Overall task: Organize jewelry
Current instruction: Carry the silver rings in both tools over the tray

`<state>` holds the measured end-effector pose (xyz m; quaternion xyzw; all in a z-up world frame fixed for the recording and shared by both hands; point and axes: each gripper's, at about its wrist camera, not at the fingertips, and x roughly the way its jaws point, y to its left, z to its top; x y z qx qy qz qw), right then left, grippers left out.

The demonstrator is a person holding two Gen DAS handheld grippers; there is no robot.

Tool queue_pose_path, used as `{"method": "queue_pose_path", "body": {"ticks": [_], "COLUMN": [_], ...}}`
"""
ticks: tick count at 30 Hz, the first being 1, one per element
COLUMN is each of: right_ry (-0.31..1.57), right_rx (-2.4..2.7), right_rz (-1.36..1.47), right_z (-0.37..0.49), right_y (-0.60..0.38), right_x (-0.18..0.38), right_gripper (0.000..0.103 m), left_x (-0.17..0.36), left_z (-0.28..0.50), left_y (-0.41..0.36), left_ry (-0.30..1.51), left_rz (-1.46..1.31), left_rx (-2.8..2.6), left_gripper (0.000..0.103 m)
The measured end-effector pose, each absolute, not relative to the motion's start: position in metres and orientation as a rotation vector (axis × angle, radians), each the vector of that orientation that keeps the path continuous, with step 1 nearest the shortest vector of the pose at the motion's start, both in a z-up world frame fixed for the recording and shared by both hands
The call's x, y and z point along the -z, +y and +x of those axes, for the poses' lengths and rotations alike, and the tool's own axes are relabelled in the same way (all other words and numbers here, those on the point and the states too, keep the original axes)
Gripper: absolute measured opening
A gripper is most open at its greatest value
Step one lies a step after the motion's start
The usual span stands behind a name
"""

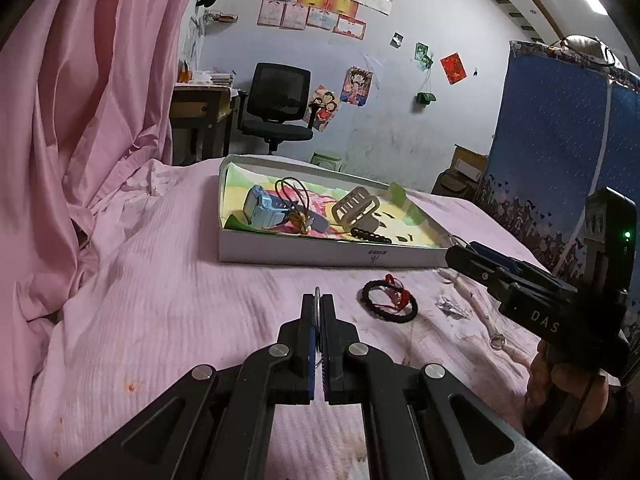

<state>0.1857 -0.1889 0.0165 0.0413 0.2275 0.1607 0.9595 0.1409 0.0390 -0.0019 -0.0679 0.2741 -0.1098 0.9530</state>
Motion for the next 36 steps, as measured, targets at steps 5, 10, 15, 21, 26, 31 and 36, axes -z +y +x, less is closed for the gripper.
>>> {"method": "queue_pose_path", "body": {"ticks": [5, 10, 15, 21, 26, 31, 36], "right_ry": [0.426, 0.354, 0.291, 0.241, 0.234, 0.223, 0.266], "right_rx": [-0.311, -0.299, -0.287, -0.282, -0.268, -0.248, -0.233], "right_rz": [0.090, 0.086, 0.094, 0.114, 0.137, 0.158, 0.161], "right_z": [0.183, 0.178, 0.179, 0.196, 0.220, 0.243, 0.265], "right_y": [-0.193, -0.194, -0.193, -0.192, -0.189, -0.188, -0.190], "right_x": [-0.023, -0.034, -0.045, -0.055, -0.049, -0.040, -0.026], "right_gripper": [0.039, 0.039, 0.039, 0.039, 0.039, 0.039, 0.039], "left_x": [-0.004, -0.017, -0.033, -0.046, -0.050, -0.044, -0.033], "left_z": [0.140, 0.143, 0.150, 0.169, 0.195, 0.227, 0.259], "left_y": [0.036, 0.030, 0.024, 0.016, 0.012, 0.004, -0.003], "left_ry": [0.536, 0.493, 0.414, 0.342, 0.303, 0.305, 0.397], "left_rz": [-0.142, -0.150, -0.153, -0.120, -0.108, -0.070, -0.063], "left_rx": [0.228, 0.231, 0.213, 0.171, 0.114, 0.079, 0.099], "left_gripper": [0.003, 0.002, 0.002, 0.002, 0.002, 0.003, 0.003]}}
